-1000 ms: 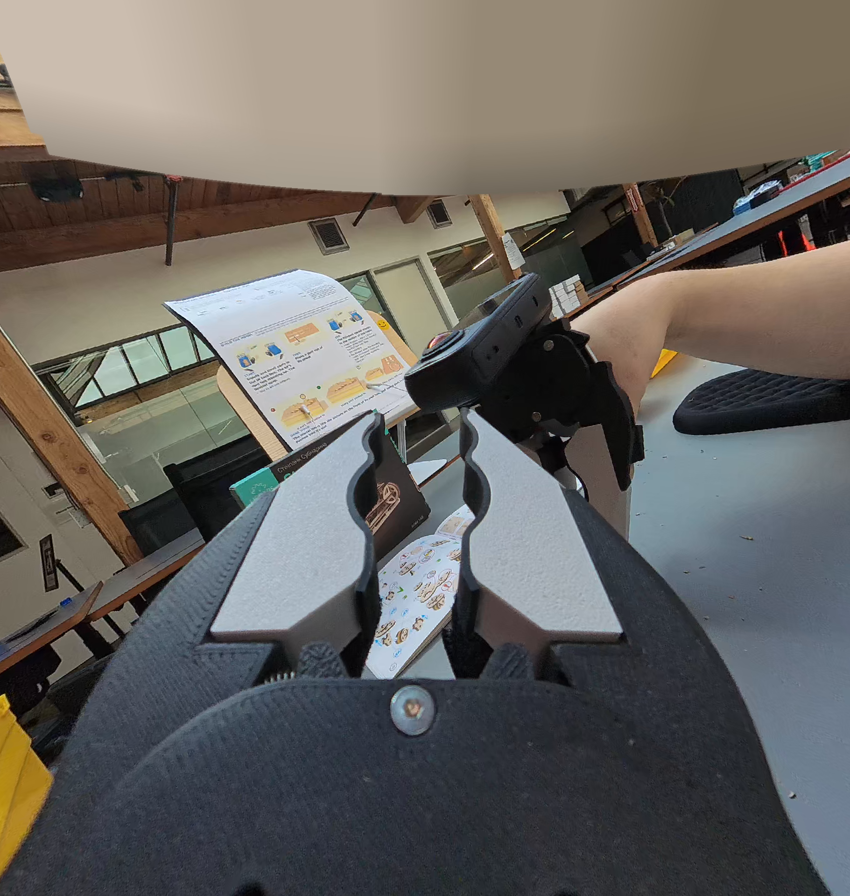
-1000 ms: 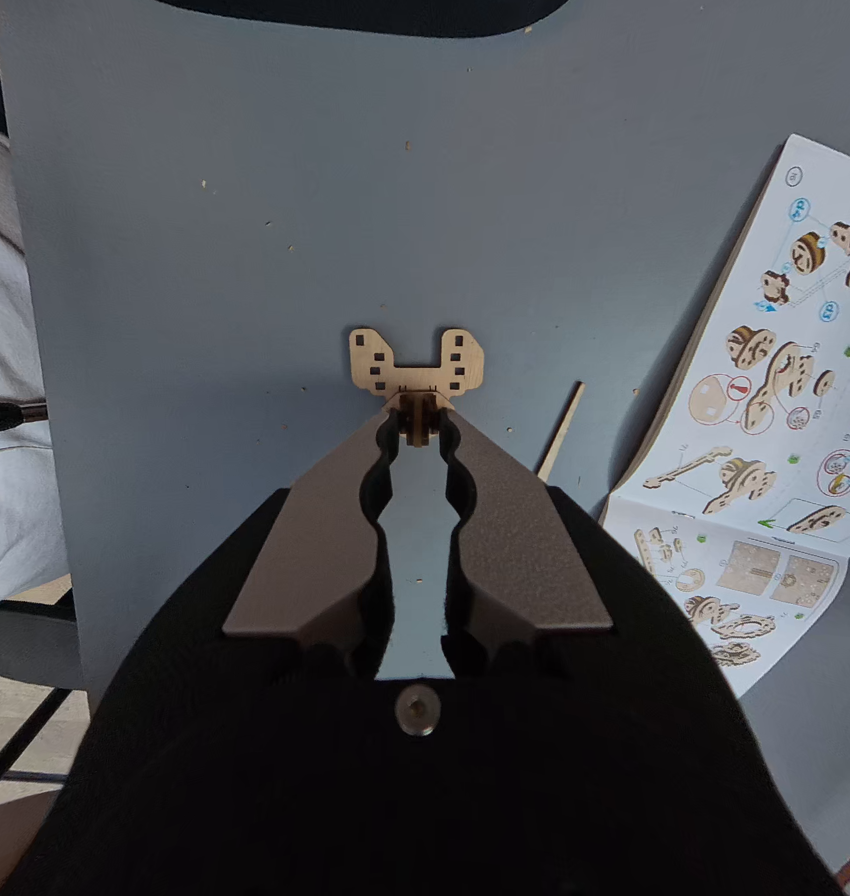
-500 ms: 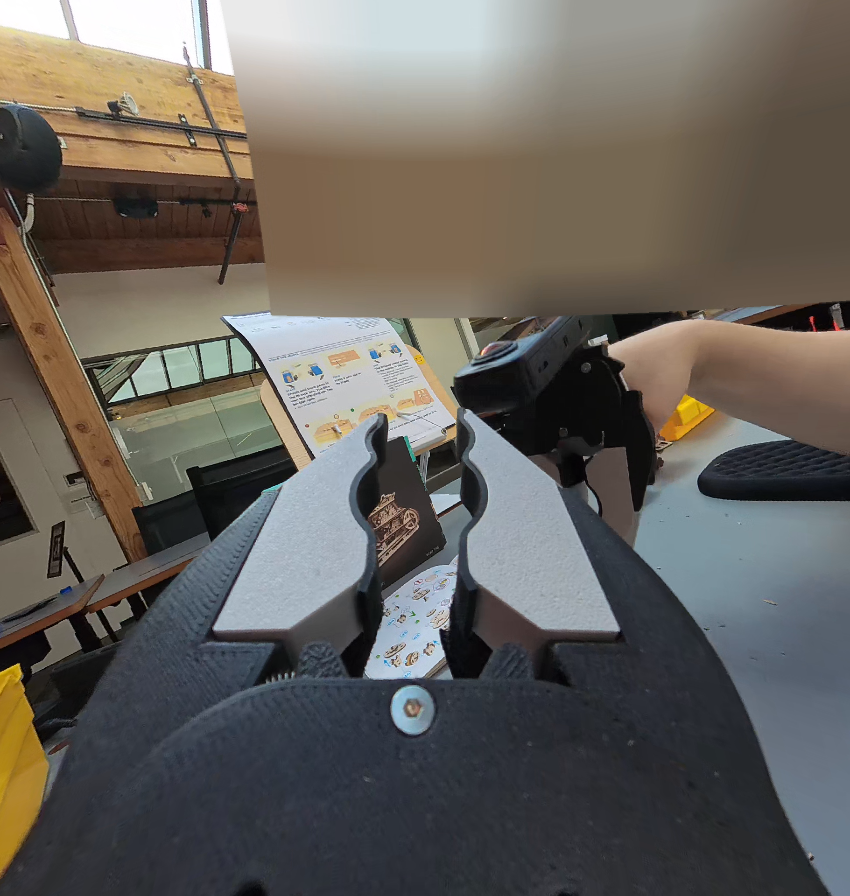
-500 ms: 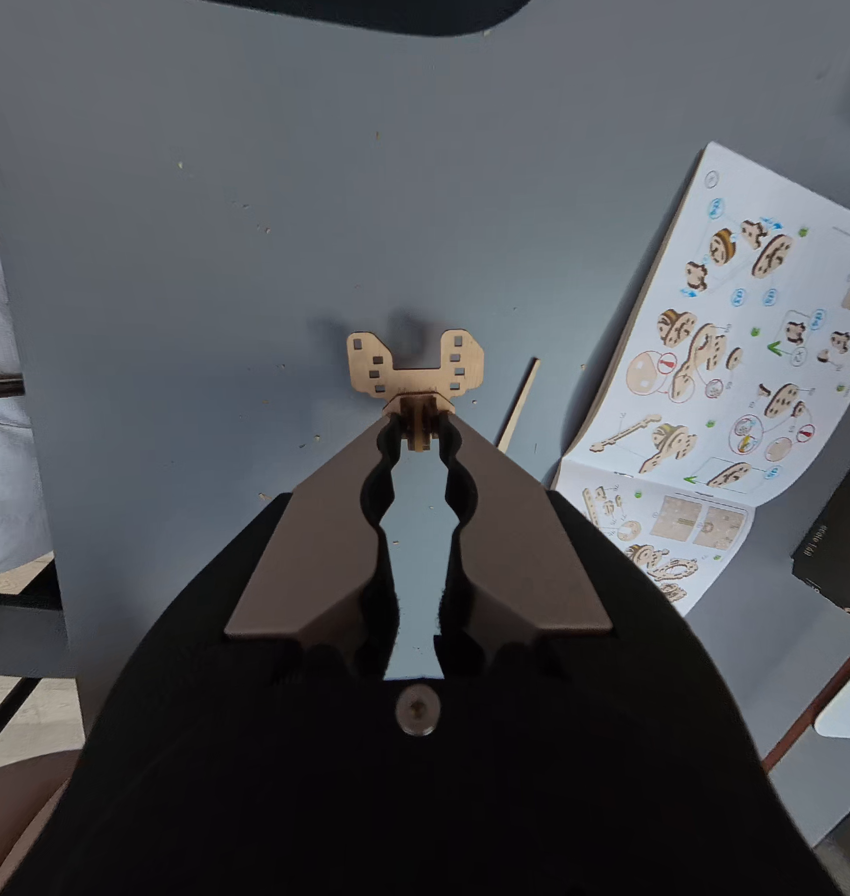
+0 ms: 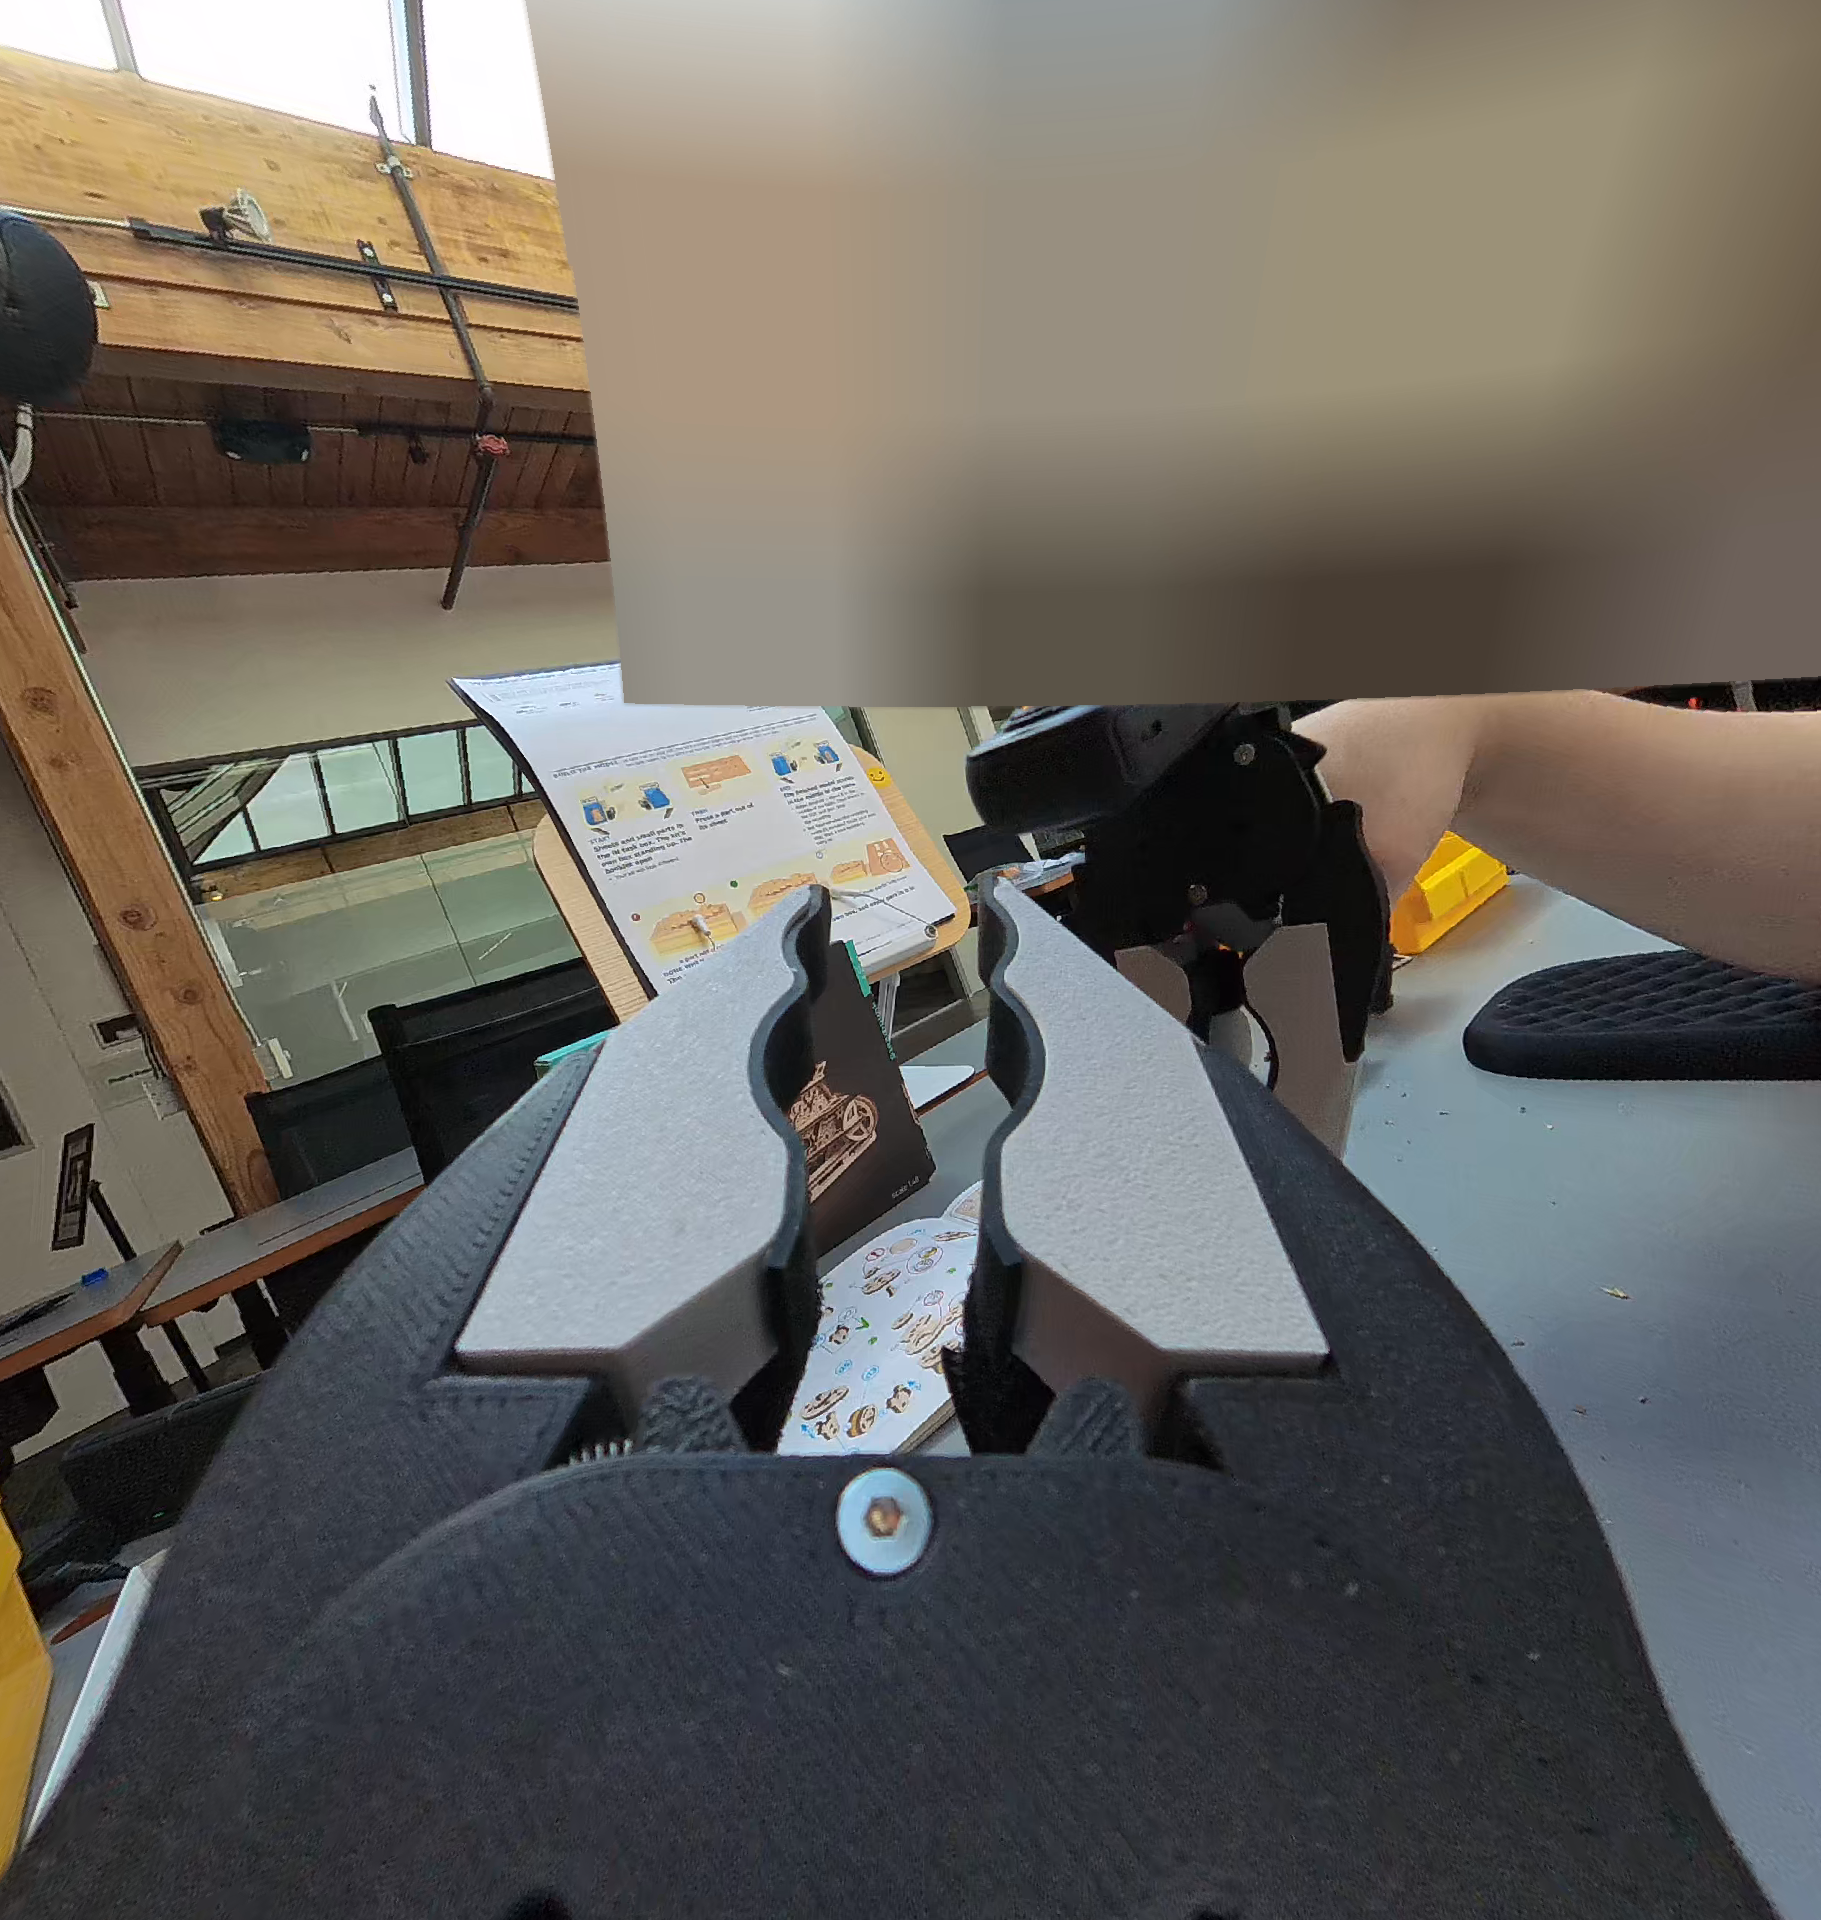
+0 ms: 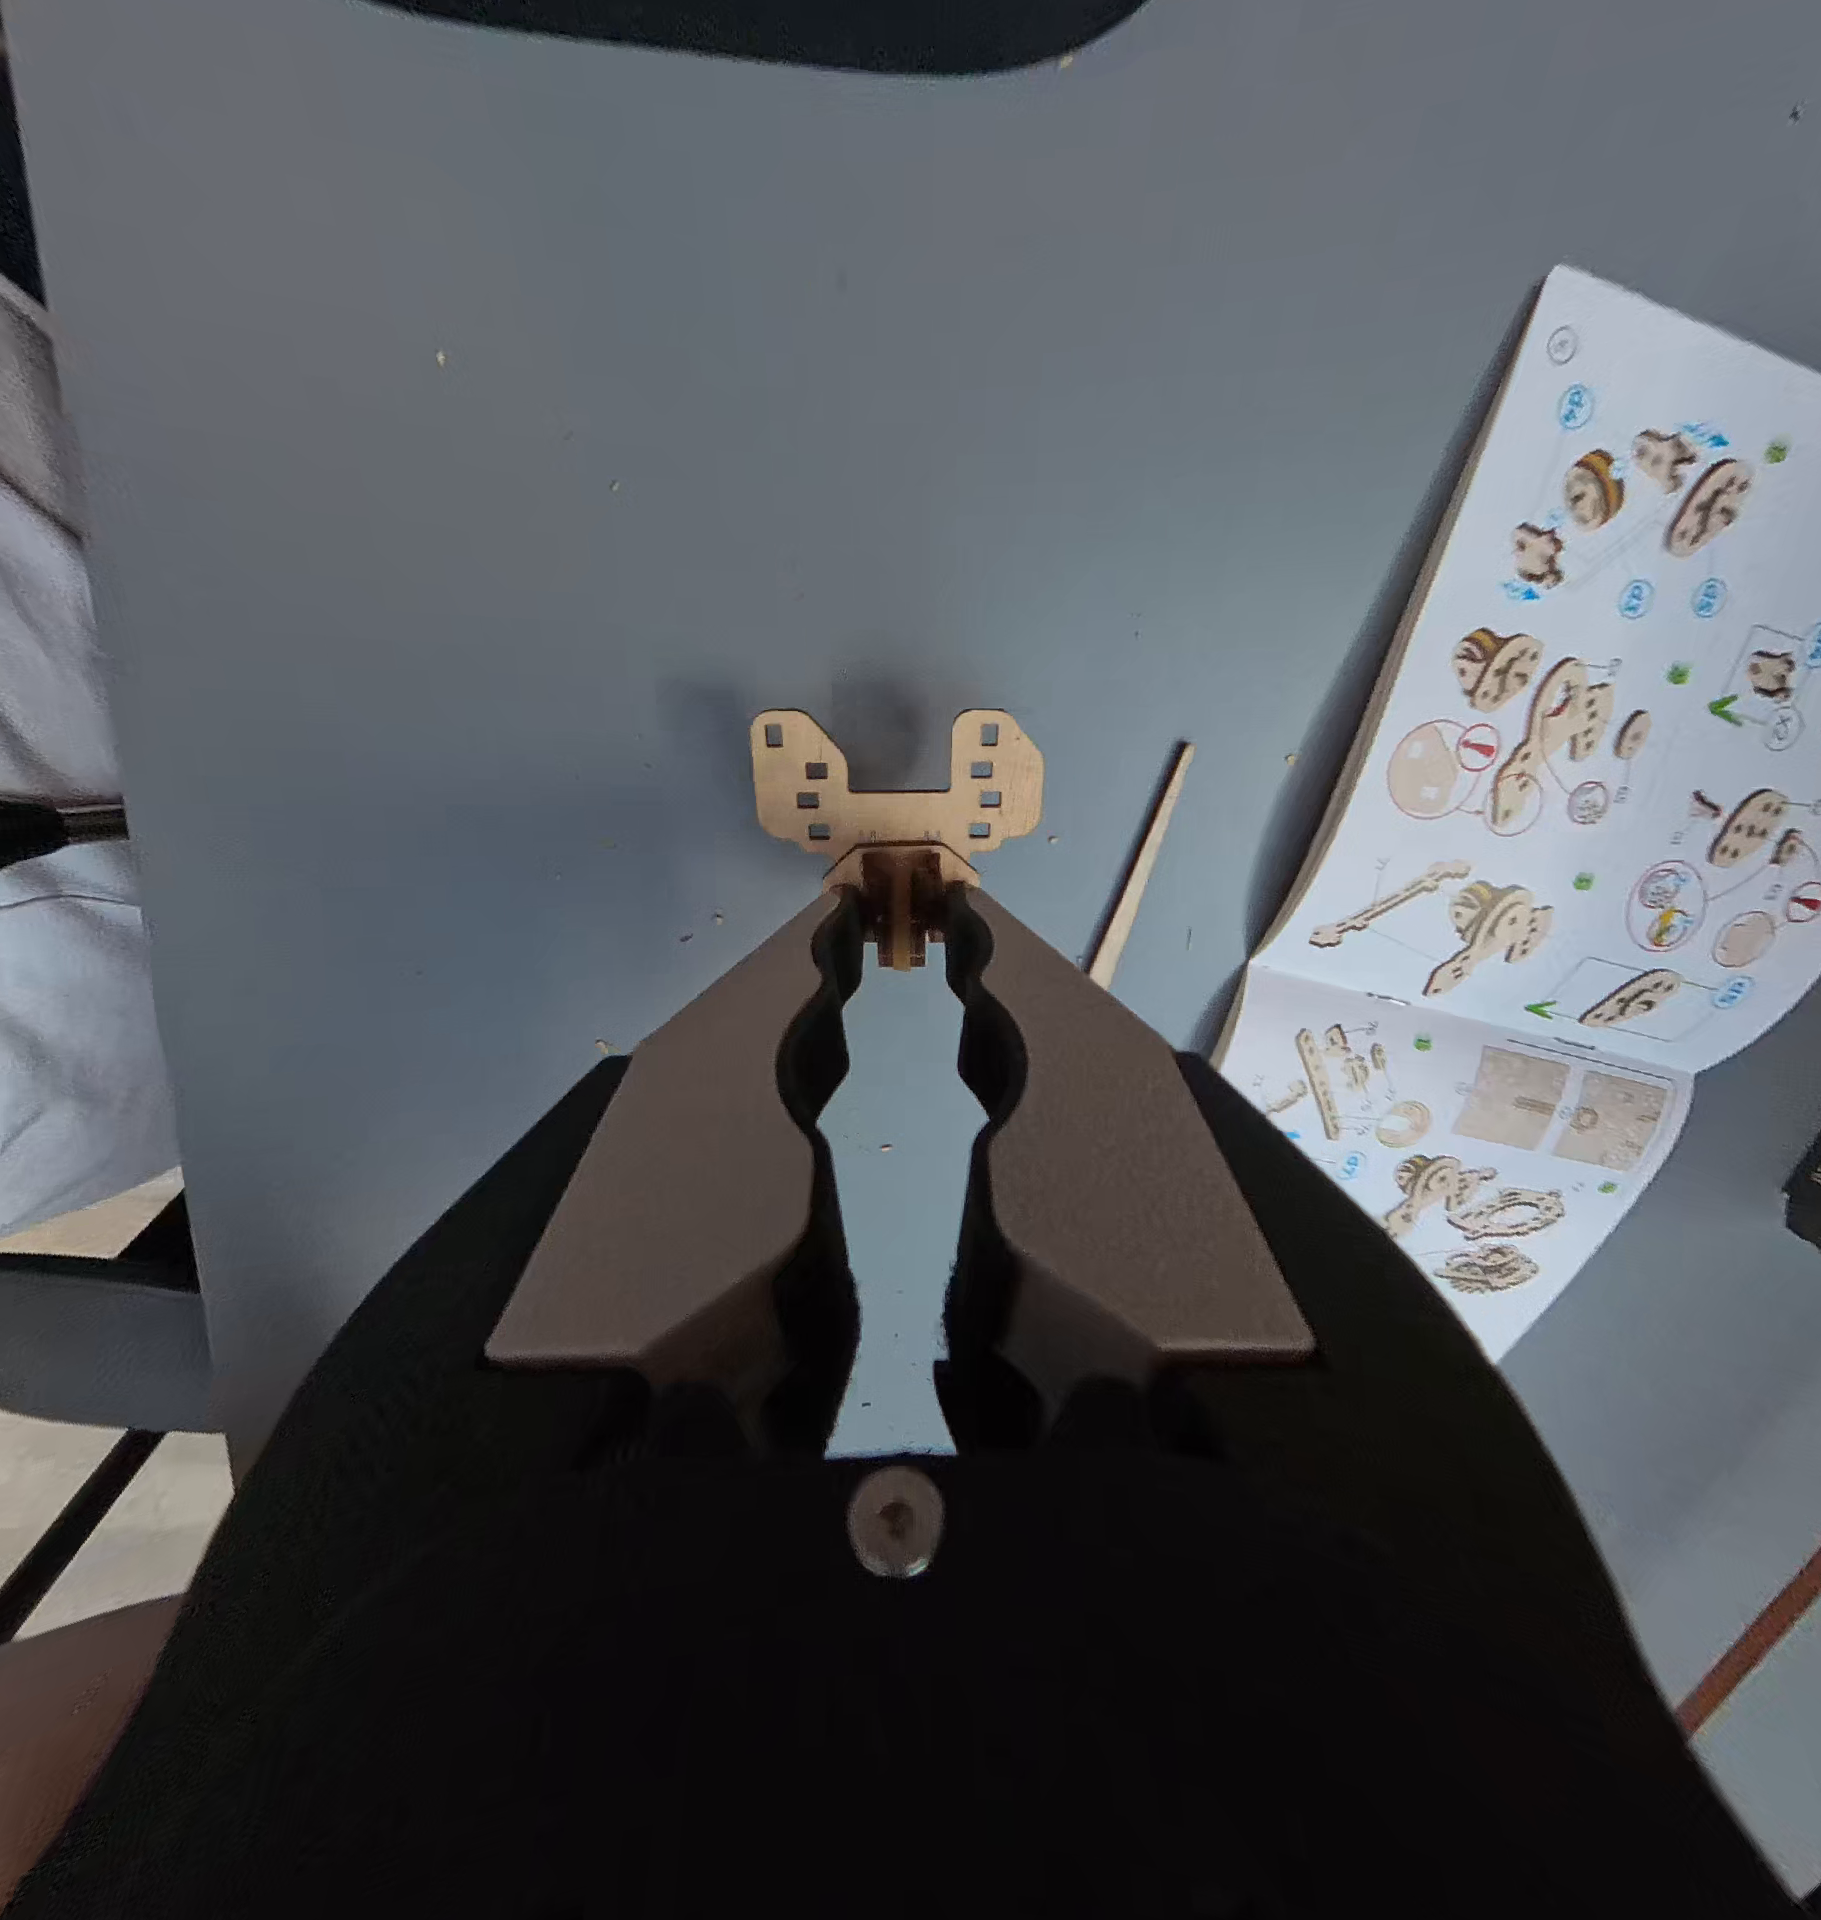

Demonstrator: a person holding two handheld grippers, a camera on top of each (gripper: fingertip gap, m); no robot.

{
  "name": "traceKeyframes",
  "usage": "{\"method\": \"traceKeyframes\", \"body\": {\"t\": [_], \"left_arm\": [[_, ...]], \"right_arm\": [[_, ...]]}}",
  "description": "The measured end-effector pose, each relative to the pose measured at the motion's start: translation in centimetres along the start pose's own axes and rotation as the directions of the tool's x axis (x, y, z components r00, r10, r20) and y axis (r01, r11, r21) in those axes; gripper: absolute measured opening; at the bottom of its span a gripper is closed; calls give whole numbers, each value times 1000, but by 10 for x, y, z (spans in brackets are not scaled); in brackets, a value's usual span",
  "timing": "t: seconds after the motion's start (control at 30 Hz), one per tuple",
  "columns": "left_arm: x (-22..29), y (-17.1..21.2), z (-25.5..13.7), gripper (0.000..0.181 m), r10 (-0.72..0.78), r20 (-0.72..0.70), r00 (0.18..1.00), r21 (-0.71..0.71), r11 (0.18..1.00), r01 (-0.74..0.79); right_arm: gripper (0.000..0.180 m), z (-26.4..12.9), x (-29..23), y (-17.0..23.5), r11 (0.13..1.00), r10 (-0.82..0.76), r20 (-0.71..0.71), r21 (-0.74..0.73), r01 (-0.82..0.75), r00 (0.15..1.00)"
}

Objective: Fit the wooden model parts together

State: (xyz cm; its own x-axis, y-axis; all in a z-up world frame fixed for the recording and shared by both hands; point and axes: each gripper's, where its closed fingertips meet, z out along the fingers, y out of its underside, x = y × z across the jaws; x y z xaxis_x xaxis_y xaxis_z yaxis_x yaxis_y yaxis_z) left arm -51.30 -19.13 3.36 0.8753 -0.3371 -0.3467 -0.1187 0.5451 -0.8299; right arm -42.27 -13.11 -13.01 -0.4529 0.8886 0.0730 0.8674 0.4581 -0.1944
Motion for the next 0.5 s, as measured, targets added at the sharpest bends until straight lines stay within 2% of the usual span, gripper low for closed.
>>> {"method": "traceKeyframes", "body": {"t": [0.03, 0.1, 0.17, 0.2, 0.27, 0.3, 0.37, 0.4, 0.43, 0.47, 0.5], "left_arm": [[0, 0, 0, 26, -1, 0, 1000, -1, 1000, 1], [0, 1, 0, 26, -2, -3, 1000, -4, 1000, 2], [0, 0, 0, 26, -4, -3, 1000, 3, 1000, 4], [0, -1, 0, 26, -5, -1, 1000, 5, 1000, 5], [-1, -1, 0, 26, -9, 3, 1000, 6, 1000, 9], [-1, -1, 0, 26, -11, 3, 1000, 7, 1000, 11], [-2, -2, -1, 26, -15, 1, 1000, 14, 1000, 15], [-2, -2, -1, 26, -17, 1, 1000, 15, 1000, 17], [-2, -2, -1, 26, -18, 2, 1000, 13, 1000, 18], [-2, -2, 0, 27, -18, 3, 1000, 12, 1000, 18], [-2, -2, -1, 26, -18, 3, 1000, 12, 1000, 18]], "right_arm": [[14, 18, -1, 15, 996, 0, 19, -90, 2, 1000], [14, 10, -4, 9, 998, 2, 35, -58, 0, 999], [14, -7, 6, 10, 999, 0, -38, -51, -2, 999], [13, -4, 2, 5, 1000, 9, 0, -14, -9, 1000], [12, 18, 1, 23, 990, 22, 22, -139, -19, 1000], [16, 11, -4, 16, 995, 11, 40, -96, -7, 999], [17, -10, 5, 11, 998, -13, -49, -68, 10, 999], [20, -10, 3, 5, 1000, 0, -30, -31, -1, 1000], [23, 3, -1, 11, 998, 7, 10, -66, -6, 1000], [26, 16, -2, 33, 981, 10, 27, -196, -5, 1000], [13, 14, -4, 15, 996, 32, 46, -80, -28, 998]]}}
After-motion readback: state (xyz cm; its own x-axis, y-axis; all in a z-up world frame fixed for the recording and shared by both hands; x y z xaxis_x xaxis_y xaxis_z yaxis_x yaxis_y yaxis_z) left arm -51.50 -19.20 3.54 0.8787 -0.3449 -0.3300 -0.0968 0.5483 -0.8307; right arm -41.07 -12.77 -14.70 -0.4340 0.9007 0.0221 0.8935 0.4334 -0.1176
